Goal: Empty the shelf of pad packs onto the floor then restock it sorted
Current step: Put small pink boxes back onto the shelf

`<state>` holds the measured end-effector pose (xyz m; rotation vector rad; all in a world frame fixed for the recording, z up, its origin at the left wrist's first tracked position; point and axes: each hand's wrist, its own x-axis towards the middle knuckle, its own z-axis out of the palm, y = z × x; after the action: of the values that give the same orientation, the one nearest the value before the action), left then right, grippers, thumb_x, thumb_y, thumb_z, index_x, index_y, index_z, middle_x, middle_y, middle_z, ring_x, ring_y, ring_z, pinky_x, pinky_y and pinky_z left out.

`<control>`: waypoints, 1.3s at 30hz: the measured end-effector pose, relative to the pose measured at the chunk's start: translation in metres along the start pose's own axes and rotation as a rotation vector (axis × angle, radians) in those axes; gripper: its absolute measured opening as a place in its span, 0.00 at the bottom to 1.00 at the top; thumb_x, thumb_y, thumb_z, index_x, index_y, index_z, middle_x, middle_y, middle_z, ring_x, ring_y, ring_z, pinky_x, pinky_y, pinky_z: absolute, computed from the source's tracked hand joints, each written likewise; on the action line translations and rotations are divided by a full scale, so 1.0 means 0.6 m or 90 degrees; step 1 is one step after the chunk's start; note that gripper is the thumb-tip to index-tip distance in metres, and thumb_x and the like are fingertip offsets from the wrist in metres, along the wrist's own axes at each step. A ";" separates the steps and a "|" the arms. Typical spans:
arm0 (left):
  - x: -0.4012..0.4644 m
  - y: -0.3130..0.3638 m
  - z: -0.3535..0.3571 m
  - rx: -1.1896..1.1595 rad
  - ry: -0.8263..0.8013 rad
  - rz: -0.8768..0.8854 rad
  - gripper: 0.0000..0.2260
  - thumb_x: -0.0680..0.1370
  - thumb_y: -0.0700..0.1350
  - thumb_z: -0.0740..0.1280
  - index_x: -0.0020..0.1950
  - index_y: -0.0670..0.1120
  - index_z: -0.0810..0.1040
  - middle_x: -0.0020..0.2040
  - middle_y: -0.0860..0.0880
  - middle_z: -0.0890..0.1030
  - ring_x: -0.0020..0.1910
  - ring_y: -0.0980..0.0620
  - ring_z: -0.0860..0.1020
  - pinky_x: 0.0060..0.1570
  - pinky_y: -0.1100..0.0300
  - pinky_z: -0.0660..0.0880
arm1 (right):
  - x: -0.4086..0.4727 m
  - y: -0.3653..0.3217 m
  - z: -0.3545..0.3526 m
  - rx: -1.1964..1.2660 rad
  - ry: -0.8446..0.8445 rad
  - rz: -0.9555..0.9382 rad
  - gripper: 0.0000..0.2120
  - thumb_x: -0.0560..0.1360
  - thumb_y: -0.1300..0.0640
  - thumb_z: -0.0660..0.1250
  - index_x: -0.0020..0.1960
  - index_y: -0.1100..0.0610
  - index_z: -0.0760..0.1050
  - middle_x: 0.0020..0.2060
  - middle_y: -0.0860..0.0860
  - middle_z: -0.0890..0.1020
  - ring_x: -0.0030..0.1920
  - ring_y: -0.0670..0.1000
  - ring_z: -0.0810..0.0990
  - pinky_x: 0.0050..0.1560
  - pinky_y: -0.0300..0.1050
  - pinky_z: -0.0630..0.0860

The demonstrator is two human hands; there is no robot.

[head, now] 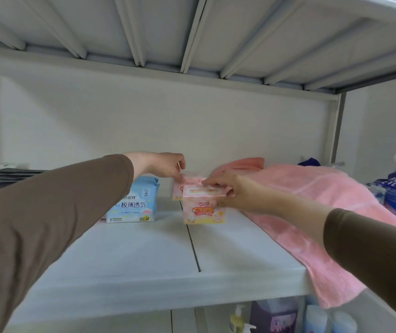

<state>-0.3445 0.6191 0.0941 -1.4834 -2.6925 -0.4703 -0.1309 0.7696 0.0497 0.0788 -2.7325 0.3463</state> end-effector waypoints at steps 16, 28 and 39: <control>0.134 -0.102 -0.003 0.100 -0.121 -0.092 0.25 0.71 0.54 0.75 0.65 0.52 0.73 0.59 0.53 0.77 0.58 0.51 0.77 0.65 0.50 0.72 | 0.166 0.060 0.090 0.036 -0.076 0.020 0.27 0.75 0.45 0.72 0.71 0.46 0.70 0.65 0.46 0.75 0.63 0.48 0.73 0.66 0.46 0.70; 0.188 -0.150 0.010 0.110 -0.194 -0.056 0.21 0.75 0.47 0.72 0.67 0.55 0.73 0.62 0.51 0.77 0.62 0.50 0.75 0.69 0.50 0.68 | 0.239 0.090 0.129 0.073 -0.030 0.035 0.20 0.76 0.51 0.72 0.65 0.52 0.75 0.61 0.48 0.74 0.57 0.46 0.73 0.53 0.36 0.68; 0.196 -0.165 -0.001 0.051 -0.223 -0.050 0.14 0.84 0.45 0.58 0.68 0.52 0.76 0.59 0.52 0.76 0.61 0.54 0.73 0.60 0.63 0.71 | 0.272 0.100 0.147 0.090 -0.027 0.039 0.21 0.75 0.48 0.72 0.66 0.48 0.74 0.64 0.48 0.73 0.63 0.48 0.71 0.64 0.45 0.69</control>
<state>-0.4910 0.6661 0.0905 -1.5717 -2.9981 -0.1091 -0.3202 0.8044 0.0187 0.0414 -2.7536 0.5603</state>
